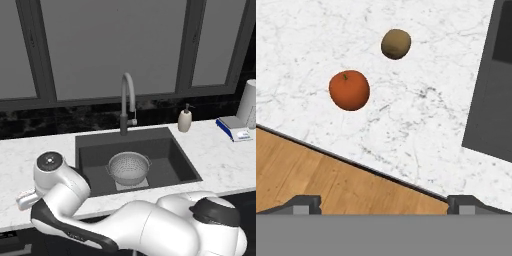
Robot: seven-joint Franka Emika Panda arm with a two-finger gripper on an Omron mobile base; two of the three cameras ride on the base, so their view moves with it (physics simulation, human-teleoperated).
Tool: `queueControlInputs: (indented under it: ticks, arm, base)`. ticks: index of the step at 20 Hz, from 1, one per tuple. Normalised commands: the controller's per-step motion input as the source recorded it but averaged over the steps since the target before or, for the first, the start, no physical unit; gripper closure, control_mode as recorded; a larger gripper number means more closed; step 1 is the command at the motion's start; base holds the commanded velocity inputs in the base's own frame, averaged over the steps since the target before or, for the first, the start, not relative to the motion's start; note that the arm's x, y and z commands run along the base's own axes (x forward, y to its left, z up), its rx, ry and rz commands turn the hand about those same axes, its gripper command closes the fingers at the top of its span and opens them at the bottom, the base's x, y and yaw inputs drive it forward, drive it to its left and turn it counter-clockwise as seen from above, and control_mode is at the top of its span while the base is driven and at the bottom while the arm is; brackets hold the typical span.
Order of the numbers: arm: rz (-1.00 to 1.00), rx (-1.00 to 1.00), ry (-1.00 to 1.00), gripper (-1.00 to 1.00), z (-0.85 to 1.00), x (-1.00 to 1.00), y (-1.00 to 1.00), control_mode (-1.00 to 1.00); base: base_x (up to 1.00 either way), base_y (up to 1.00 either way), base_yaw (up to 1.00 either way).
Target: Put the colander in the sink, put the orange, kiwi in the colander, and turn on the sink faucet and pour water over the colander.
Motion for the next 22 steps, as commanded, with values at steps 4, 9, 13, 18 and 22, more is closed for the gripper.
queueControlInputs:
  ticks: [4,9,13,18,22]
  arm:
    - [0.00,0.00,0.00,-1.00,-0.30,0.09,0.08,-1.00]
    - [0.00,0.00,0.00,-1.00,-0.03,0.17,0.06,-1.00]
    - [0.00,0.00,0.00,-1.00,-0.01,0.20,0.20,-1.00]
    - [0.00,0.00,0.00,-1.00,-0.07,0.28,0.42,-1.00]
    - [0.00,0.00,0.00,-1.00,-0.13,0.30,0.47,-1.00]
  base:
    - [0.00,0.00,0.00]
    - [0.00,0.00,0.00]
    - [0.00,0.00,0.00]
    - [0.00,0.00,0.00]
    - [0.00,0.00,0.00]
